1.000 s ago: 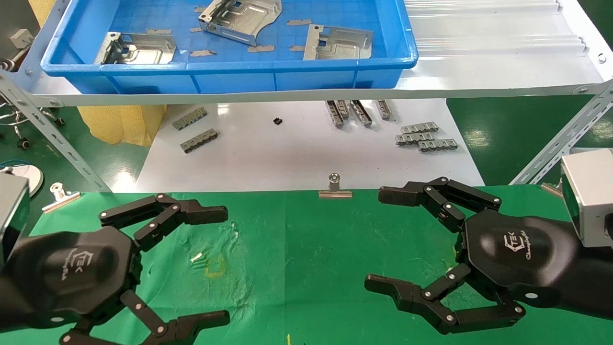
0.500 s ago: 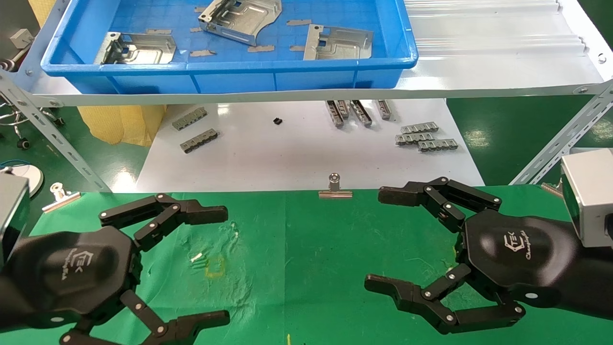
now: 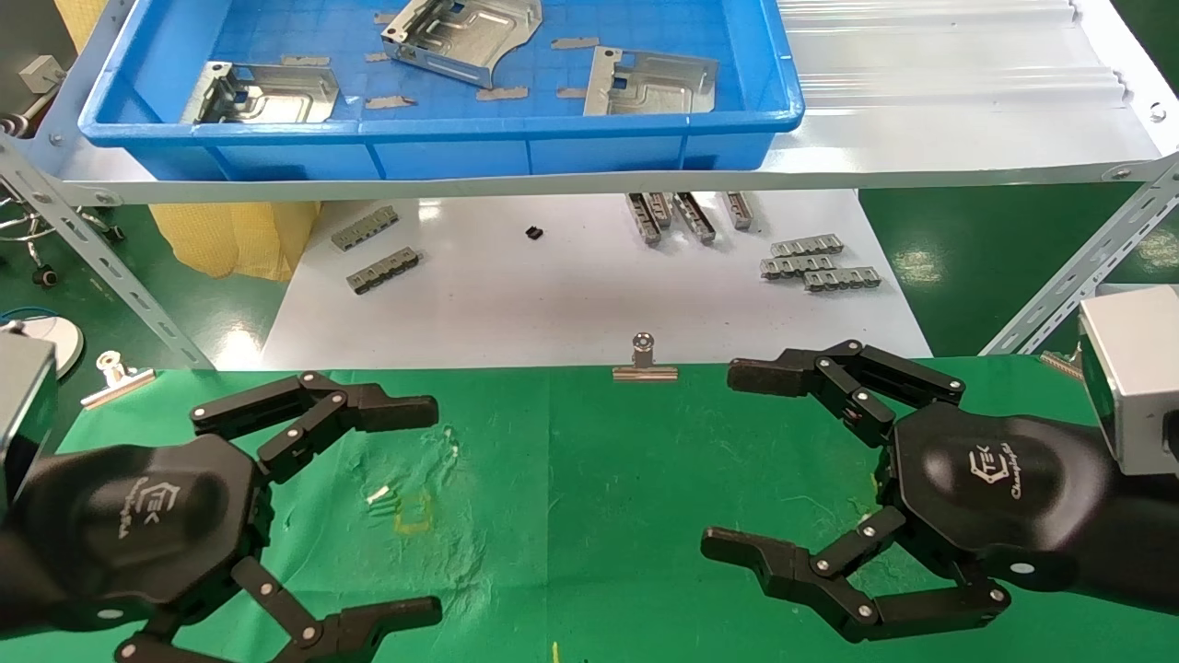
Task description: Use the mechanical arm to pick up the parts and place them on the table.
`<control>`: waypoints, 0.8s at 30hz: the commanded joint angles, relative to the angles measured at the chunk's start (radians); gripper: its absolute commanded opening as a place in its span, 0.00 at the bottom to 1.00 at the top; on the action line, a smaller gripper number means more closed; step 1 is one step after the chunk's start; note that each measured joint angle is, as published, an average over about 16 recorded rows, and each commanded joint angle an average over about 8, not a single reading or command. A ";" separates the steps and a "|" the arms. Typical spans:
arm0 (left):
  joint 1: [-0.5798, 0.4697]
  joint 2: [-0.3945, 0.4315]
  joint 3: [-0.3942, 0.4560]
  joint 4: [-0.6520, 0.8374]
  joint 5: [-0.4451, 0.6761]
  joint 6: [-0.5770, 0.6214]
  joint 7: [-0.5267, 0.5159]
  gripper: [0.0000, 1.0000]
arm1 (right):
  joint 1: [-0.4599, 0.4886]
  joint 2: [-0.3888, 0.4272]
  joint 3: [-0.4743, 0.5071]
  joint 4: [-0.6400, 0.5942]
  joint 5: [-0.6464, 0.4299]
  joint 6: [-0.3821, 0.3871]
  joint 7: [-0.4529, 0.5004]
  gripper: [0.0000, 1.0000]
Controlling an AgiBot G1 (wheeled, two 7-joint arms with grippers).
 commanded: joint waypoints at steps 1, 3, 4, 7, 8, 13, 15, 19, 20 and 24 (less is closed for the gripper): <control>0.000 0.000 0.000 0.000 0.000 0.000 0.000 1.00 | 0.000 0.000 0.000 0.000 0.000 0.000 0.000 0.00; 0.000 0.000 0.000 0.000 0.000 0.000 0.000 1.00 | 0.000 0.000 0.000 0.000 0.000 0.000 0.000 0.00; 0.000 0.000 0.000 0.000 0.000 0.000 0.000 1.00 | 0.000 0.000 0.000 0.000 0.000 0.000 0.000 0.00; 0.000 0.000 0.000 0.000 0.000 0.000 0.000 1.00 | 0.000 0.000 0.000 0.000 0.000 0.000 0.000 0.00; 0.000 0.000 0.000 0.000 0.000 0.000 0.000 1.00 | 0.000 0.000 0.000 0.000 0.000 0.000 0.000 0.00; 0.000 0.000 0.000 0.000 0.000 0.000 0.000 1.00 | 0.000 0.000 0.000 0.000 0.000 0.000 0.000 0.00; 0.000 0.000 0.000 0.000 0.000 0.000 0.000 1.00 | 0.000 0.000 0.000 0.000 0.000 0.000 0.000 0.00; 0.000 0.000 0.000 0.000 0.000 0.000 0.000 1.00 | 0.000 0.000 0.000 0.000 0.000 0.000 0.000 0.00; 0.000 0.000 0.000 0.000 0.000 0.000 0.000 1.00 | 0.000 0.000 0.000 0.000 0.000 0.000 0.000 0.00; 0.000 0.000 0.000 0.000 0.000 0.000 0.000 1.00 | 0.000 0.000 0.000 0.000 0.000 0.000 0.000 0.00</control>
